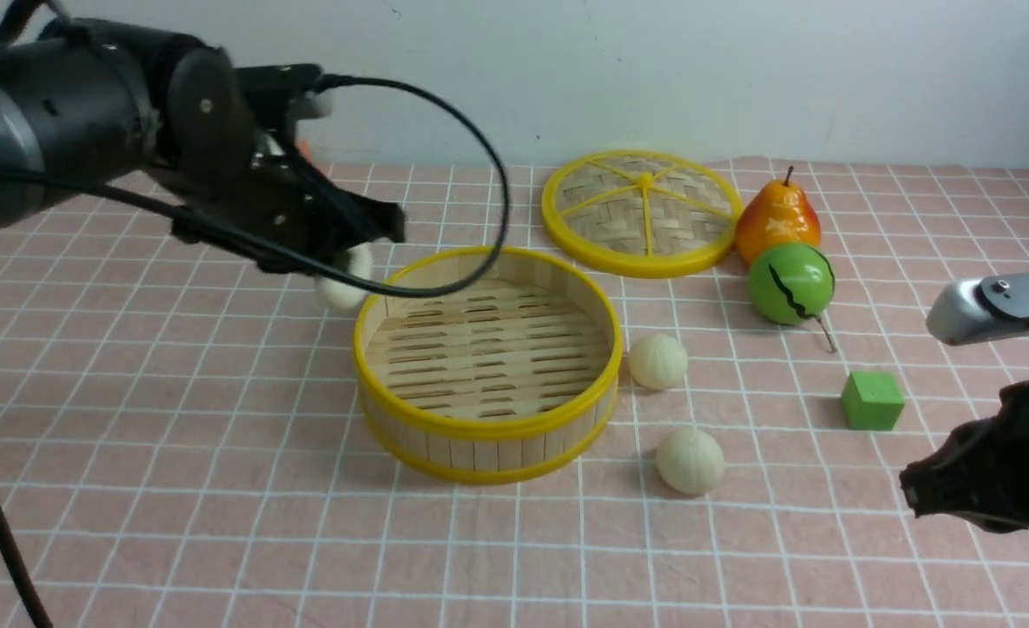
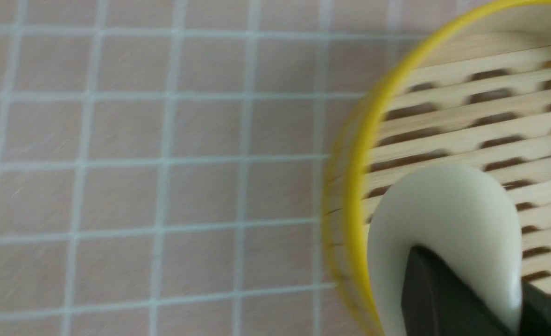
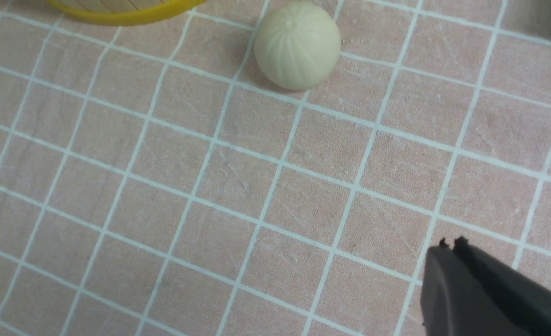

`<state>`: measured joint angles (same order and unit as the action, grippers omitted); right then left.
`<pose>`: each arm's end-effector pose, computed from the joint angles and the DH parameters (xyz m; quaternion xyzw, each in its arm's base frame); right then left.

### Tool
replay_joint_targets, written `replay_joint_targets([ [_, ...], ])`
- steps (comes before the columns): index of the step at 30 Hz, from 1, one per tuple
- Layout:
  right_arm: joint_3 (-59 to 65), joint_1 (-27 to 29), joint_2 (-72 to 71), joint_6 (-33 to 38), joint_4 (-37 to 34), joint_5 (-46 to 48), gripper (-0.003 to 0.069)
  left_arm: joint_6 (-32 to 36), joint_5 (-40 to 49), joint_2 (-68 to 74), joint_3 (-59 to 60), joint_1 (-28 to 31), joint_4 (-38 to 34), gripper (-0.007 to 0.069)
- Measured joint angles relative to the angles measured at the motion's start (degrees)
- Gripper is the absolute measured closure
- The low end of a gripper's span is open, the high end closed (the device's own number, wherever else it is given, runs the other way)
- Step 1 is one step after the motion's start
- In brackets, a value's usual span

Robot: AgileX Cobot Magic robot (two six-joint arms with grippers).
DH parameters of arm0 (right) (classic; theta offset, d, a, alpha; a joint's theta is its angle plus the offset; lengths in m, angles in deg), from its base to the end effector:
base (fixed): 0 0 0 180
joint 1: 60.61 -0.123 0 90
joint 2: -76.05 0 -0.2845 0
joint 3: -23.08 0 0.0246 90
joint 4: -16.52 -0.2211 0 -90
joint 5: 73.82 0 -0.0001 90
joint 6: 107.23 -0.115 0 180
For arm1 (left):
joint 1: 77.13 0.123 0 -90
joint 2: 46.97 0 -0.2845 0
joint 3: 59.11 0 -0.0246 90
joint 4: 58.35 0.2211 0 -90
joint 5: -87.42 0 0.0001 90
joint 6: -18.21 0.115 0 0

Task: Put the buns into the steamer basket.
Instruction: Use the left arm to put the steamed stuffed bun into the steamer, then use the right arm to grab a steamed stuffed bun

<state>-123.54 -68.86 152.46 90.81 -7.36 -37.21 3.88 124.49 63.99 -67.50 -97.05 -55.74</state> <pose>0.2089 0.0584 0.2575 -0.0929 0.9401 0.1414 0.2959 0.3746 -0.1324 0.2769 0.0581 0.9367 -0.0832 0.3352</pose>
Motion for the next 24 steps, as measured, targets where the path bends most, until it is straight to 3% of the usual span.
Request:
replay_joint_targets([
  [4,0.0,0.0,0.0,0.0,0.0,0.0,0.0661,0.6,-4.7,4.9,-0.1,-3.3,4.2,0.0620],
  [7,0.2,0.0,0.0,0.0,0.0,0.1,0.0661,0.6,-7.5,11.0,-0.1,-3.7,6.6,0.0540],
  [10,0.2,0.0,0.0,0.0,0.0,0.2,0.0661,0.4,-7.8,13.0,-0.1,-3.8,6.7,0.0427],
  [11,0.2,0.0,0.2,0.0,-0.9,0.2,0.0659,-0.9,-7.8,13.3,-0.2,-3.8,6.4,0.0330],
  [15,-1.1,0.0,2.6,0.0,-3.8,1.1,0.0634,-5.4,-4.3,12.0,-1.6,-3.8,5.4,0.0116],
  [16,-1.4,0.0,3.0,0.0,-3.9,1.2,0.0628,-5.5,-4.3,11.7,-1.7,-3.8,5.4,0.0116],
  [17,-4.1,0.0,5.1,0.0,-4.6,2.8,0.0592,-6.2,-2.1,9.9,-2.4,-3.8,4.9,0.0062],
  [20,-8.2,-0.6,8.5,0.0,-5.1,4.1,0.0522,-6.4,0.8,6.3,-3.3,-3.8,4.1,0.0036],
  [22,-13.7,-3.0,13.4,0.0,-5.0,5.0,0.0416,-6.4,4.6,-1.2,-3.7,-3.8,3.5,0.0060],
  [24,-16.2,-4.8,15.6,0.0,-4.5,5.0,0.0374,-6.4,6.2,-4.9,-3.8,-3.8,3.4,0.0080],
])
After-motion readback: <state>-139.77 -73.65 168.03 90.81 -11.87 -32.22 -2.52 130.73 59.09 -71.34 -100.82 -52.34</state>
